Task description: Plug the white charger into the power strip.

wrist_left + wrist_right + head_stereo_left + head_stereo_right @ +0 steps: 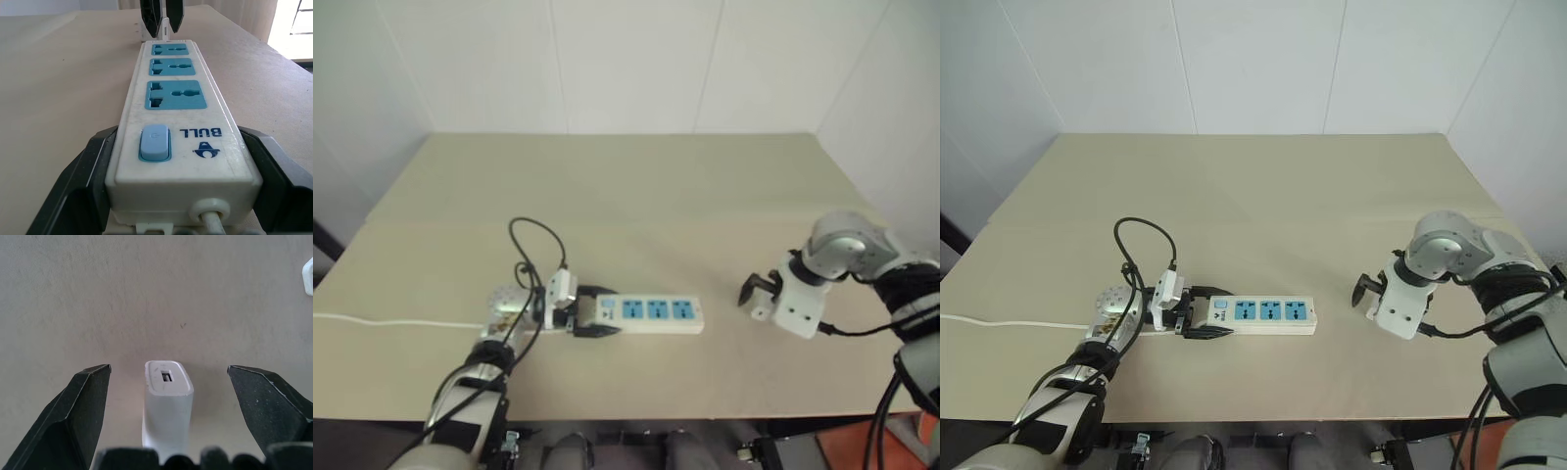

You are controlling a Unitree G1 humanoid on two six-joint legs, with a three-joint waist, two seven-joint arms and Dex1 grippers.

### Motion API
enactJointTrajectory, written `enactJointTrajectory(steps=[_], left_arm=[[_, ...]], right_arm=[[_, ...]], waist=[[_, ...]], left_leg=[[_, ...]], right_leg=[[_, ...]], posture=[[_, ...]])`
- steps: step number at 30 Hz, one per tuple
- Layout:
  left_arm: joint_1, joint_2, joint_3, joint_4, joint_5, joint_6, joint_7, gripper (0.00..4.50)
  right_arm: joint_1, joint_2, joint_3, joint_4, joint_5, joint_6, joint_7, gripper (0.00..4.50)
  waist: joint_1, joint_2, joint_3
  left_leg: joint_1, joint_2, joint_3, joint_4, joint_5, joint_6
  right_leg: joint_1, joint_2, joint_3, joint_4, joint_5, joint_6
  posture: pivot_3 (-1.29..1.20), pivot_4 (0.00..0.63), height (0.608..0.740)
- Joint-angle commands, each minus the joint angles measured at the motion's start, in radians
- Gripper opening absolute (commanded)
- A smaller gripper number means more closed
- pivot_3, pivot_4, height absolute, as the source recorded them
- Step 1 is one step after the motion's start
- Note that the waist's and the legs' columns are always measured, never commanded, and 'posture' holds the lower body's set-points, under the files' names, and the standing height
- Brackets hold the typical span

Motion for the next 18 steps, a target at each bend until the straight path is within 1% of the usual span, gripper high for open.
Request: enactJointTrajectory(steps=[1,10,13,15,18], left_arm=[[0.000,-0.006,-0.003,-0.030,0.005,0.003,0.005,3.29],[0.010,-0.011,-0.009,-0.031,0.014,-0.006,0.015,3.29],[0.010,-0.012,-0.009,-0.031,0.015,-0.007,0.019,3.29],[0.010,-0.011,-0.011,-0.032,0.017,-0.008,0.020,3.29],[0.009,-0.008,-0.013,-0.032,0.022,-0.012,0.022,3.29]], right_arm=[[-0.041,0.004,0.004,0.030,-0.026,-0.029,-0.019,4.50],[-0.061,0.020,0.033,0.086,-0.048,-0.058,-0.048,4.50],[-0.061,0.023,0.035,0.095,-0.064,-0.067,-0.068,3.87],[-0.061,0.023,0.038,0.101,-0.078,-0.077,-0.079,3.24],[-0.059,0.026,0.038,0.106,-0.095,-0.080,-0.101,2.11]], waist=[[0.000,0.000,0.000],[0.000,0.000,0.000],[-0.001,0.000,0.000],[-0.001,0.000,0.000],[-0.001,0.001,0.000]], left_leg=[[0.000,0.000,0.000,0.000,0.000,0.000],[0.000,0.000,0.000,0.000,0.000,0.000],[0.000,0.000,0.000,0.000,0.000,0.000],[0.000,0.000,0.000,0.000,0.000,0.000],[0.000,0.000,0.000,0.000,0.000,0.000]], right_leg=[[0.000,0.000,0.000,0.000,0.000,0.000],[0.000,0.000,0.000,0.000,0.000,0.000],[0.000,0.000,0.000,0.000,0.000,0.000],[0.000,0.000,0.000,0.000,0.000,0.000],[0.000,0.000,0.000,0.001,0.000,0.000]], posture=[[0.00,0.150,0.740],[0.00,0.150,0.740],[0.00,0.150,0.740],[0.00,0.150,0.740],[0.00,0.150,0.740]])
